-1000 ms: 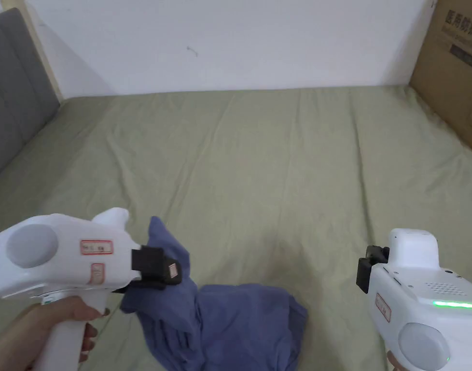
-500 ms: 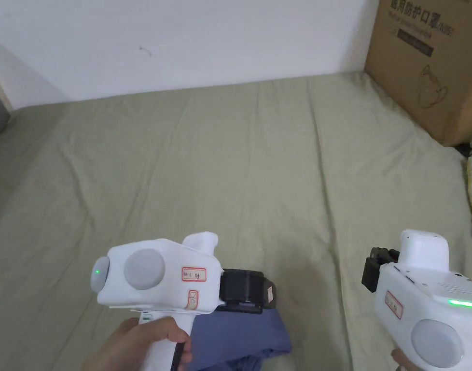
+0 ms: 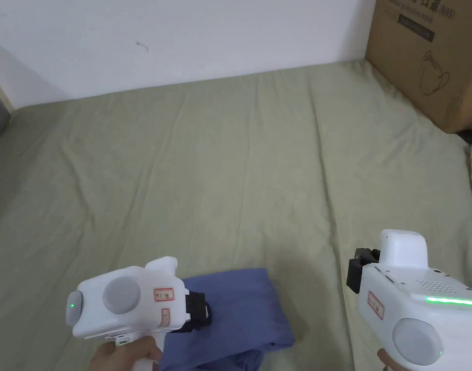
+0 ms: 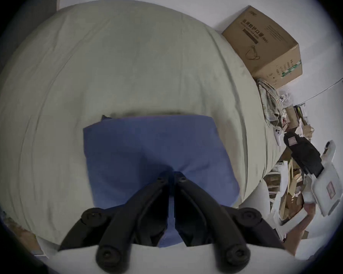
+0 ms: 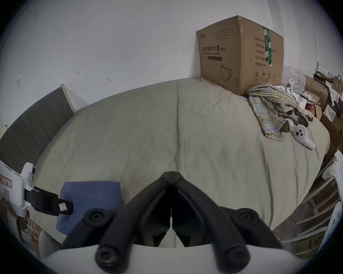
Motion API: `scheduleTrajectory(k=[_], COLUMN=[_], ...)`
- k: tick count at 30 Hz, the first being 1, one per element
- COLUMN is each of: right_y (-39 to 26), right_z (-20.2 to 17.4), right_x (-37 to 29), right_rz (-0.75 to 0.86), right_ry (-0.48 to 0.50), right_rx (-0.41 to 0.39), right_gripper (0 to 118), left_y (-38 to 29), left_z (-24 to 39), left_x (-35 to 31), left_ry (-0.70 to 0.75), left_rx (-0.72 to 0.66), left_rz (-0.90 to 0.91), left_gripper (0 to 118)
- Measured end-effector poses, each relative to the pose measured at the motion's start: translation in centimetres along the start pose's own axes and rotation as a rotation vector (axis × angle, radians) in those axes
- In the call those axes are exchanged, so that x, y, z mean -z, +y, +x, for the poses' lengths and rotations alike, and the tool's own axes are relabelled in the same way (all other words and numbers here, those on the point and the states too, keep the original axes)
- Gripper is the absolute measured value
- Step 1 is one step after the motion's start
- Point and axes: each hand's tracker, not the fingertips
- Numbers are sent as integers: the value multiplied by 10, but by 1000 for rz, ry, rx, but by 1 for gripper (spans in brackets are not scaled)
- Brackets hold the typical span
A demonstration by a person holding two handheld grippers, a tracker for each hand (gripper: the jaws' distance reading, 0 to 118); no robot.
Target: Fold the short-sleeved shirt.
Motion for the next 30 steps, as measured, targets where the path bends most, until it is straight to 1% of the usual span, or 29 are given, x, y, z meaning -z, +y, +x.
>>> scheduleTrajectory(k=[3,7,10,12,14,16,19,22,24,26,29,30], right_y=[0,0,0,-1,-2,-2,0,6,11,17,25,28], right_z=[2,8,11,14,16,19,22,21,17,8,-15,-24], right_x=[-1,0,0,-1,-1,-1,-6,-9,-10,-12,-13,-13], right_rz=[-1,-2,-4,-5,-8,-12,-9,-2,-3,6,-10,-23], right_ry=[-8,-15,-20,-24,-29,-35,-39,-34,-21,21,97,138], right_rx=[-7,12,15,15,18,22,27,19,16,11,-52,-71], right_gripper=[1,1,1,1,1,1,1,1,1,1,1,1], left_y=[4,8,6,3,-2,-9,-14,-11,-6,-1,4,4], left_z=[17,40,59,70,80,88,87,78,69,56,23,8], left_x=[7,11,21,26,36,48,51,31,8,-18,-56,-67], left_ry=[57,31,39,21,-32,-46,-81,-214,-275,-307,-353,-366], left_rx=[51,75,141,150,184,226,217,187,172,166,115,93], left_rz=[7,4,-13,-25,-67,-116,-121,-99,-46,27,128,156], left_gripper=[5,5,5,5,5,5,5,5,5,5,5,5])
